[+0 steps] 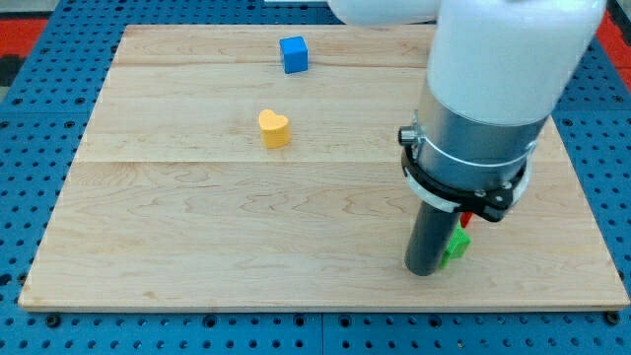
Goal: Move the green star to the bottom right of the red star
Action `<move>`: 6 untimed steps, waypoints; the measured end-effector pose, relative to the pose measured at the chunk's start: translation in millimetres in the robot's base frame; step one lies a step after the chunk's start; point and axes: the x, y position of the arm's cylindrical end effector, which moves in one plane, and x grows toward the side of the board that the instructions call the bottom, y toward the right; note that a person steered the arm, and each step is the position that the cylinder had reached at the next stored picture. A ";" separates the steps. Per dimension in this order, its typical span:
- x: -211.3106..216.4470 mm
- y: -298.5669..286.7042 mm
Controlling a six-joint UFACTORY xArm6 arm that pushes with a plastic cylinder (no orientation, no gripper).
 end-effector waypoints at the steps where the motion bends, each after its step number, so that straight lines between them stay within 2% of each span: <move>1: 11.9 7.5; 2: 20.6 14.3; 4: 14.1 -86.7; 5: -14.4 -71.5; 6: -21.1 -41.6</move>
